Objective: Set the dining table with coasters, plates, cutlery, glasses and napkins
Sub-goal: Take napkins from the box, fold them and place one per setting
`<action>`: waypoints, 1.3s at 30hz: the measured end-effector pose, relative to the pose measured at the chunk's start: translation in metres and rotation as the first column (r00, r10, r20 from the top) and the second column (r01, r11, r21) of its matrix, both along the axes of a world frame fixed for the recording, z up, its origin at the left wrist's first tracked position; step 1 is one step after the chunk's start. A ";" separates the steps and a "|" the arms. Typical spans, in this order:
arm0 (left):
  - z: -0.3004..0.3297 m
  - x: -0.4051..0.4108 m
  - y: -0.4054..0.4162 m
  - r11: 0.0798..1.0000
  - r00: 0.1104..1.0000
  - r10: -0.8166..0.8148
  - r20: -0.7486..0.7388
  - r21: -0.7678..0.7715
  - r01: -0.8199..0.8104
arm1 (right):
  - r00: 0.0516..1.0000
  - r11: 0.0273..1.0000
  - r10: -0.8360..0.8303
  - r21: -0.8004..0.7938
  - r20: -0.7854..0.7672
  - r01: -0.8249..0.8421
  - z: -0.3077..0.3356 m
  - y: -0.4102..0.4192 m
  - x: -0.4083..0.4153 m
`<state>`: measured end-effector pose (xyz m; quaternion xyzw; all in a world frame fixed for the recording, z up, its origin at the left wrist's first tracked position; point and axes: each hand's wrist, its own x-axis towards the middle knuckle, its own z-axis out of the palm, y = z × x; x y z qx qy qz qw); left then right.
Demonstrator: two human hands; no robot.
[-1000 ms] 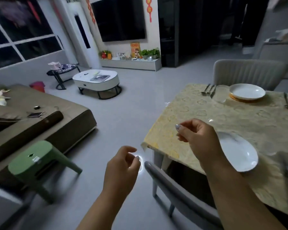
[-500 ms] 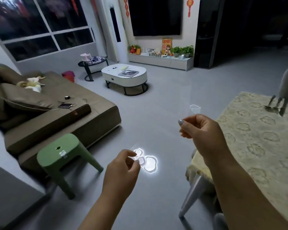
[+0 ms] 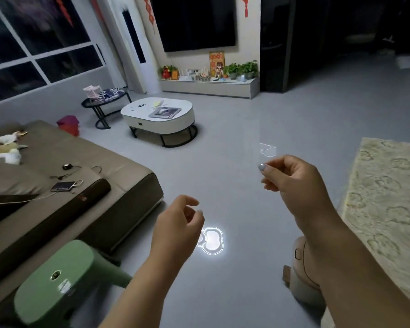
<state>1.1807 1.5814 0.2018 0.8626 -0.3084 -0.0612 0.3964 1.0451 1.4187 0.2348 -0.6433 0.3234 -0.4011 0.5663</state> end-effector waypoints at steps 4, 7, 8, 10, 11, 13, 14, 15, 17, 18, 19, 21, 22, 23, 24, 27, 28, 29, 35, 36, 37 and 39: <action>0.002 0.057 -0.052 0.997 0.996 -0.072 -0.047 -0.026 0.071 | 0.997 0.997 -0.075 -0.010 -0.011 0.075 -0.001 -0.040 0.043; 0.003 0.105 -0.097 0.987 0.986 -0.156 -0.057 -0.049 0.154 | 0.990 0.990 -0.142 -0.024 -0.014 0.142 0.000 -0.076 0.079; 0.004 0.122 -0.115 0.981 0.981 -0.188 -0.050 -0.054 0.185 | 0.985 0.984 -0.174 -0.027 -0.015 0.174 0.002 -0.089 0.092; 0.009 0.153 -0.154 0.968 0.969 -0.244 -0.043 -0.066 0.241 | 0.971 0.970 -0.240 -0.038 -0.018 0.239 0.007 -0.115 0.113; 0.012 0.166 -0.175 0.960 0.962 -0.272 -0.040 -0.076 0.268 | 0.963 0.962 -0.271 -0.044 -0.019 0.270 0.010 -0.129 0.122; 0.017 0.185 -0.218 0.942 0.944 -0.328 -0.040 -0.085 0.324 | 0.942 0.942 -0.336 -0.039 -0.026 0.335 0.014 -0.155 0.131; 0.018 0.192 -0.239 0.931 0.932 -0.359 -0.043 -0.086 0.354 | 0.929 0.929 -0.368 -0.037 -0.031 0.367 0.015 -0.169 0.134; 0.020 0.196 -0.259 0.918 0.919 -0.392 -0.051 -0.087 0.387 | 0.915 0.916 -0.400 -0.036 -0.040 0.399 0.015 -0.182 0.135; 0.019 0.203 -0.300 0.892 0.890 -0.449 -0.074 -0.090 0.443 | 0.885 0.887 -0.462 -0.029 -0.055 0.461 0.013 -0.208 0.136; 0.018 0.206 -0.320 0.881 0.878 -0.472 -0.079 -0.092 0.465 | 0.872 0.874 -0.486 -0.024 -0.052 0.486 0.011 -0.223 0.136; 0.016 0.208 -0.341 0.869 0.866 -0.493 -0.078 -0.092 0.486 | 0.859 0.861 -0.509 -0.020 -0.046 0.509 0.009 -0.238 0.137; 0.011 0.210 -0.384 0.845 0.842 -0.533 -0.079 -0.091 0.527 | 0.833 0.834 -0.552 -0.017 -0.041 0.551 0.004 -0.273 0.136; 0.009 0.210 -0.406 0.833 0.829 -0.553 -0.083 -0.090 0.546 | 0.820 0.821 -0.570 -0.018 -0.039 0.570 0.003 -0.291 0.135; 0.007 0.209 -0.430 0.818 0.814 -0.574 -0.086 -0.088 0.568 | 0.807 0.808 -0.589 -0.020 -0.036 0.589 0.001 -0.311 0.133; 0.005 0.207 -0.454 0.802 0.798 -0.597 -0.087 -0.087 0.591 | 0.793 0.794 -0.608 -0.023 -0.031 0.607 0.000 -0.331 0.130; 0.005 0.198 -0.535 0.762 0.756 -0.648 -0.097 -0.098 0.640 | 0.758 0.759 -0.651 -0.023 -0.024 0.651 -0.002 -0.400 0.118; 0.007 0.194 -0.563 0.750 0.744 -0.662 -0.094 -0.102 0.654 | 0.745 0.745 -0.667 -0.018 -0.018 0.667 -0.001 -0.424 0.113; 0.010 0.190 -0.590 0.738 0.733 -0.675 -0.090 -0.106 0.666 | 0.732 0.732 -0.682 -0.016 -0.010 0.682 0.000 -0.447 0.107; 0.017 0.161 -0.725 0.663 0.658 -0.749 -0.082 -0.122 0.739 | 0.649 0.649 -0.761 -0.025 -0.026 0.760 0.004 -0.556 0.079; 0.016 0.157 -0.745 0.647 0.643 -0.762 -0.077 -0.117 0.754 | 0.635 0.636 -0.772 -0.023 -0.029 0.771 0.003 -0.572 0.075; 0.015 0.152 -0.766 0.631 0.627 -0.775 -0.076 -0.115 0.767 | 0.621 0.622 -0.783 -0.021 -0.033 0.783 0.002 -0.588 0.071; 0.012 0.144 -0.807 0.604 0.598 -0.797 -0.085 -0.113 0.789 | 0.584 0.585 -0.811 -0.017 -0.038 0.811 0.000 -0.620 0.064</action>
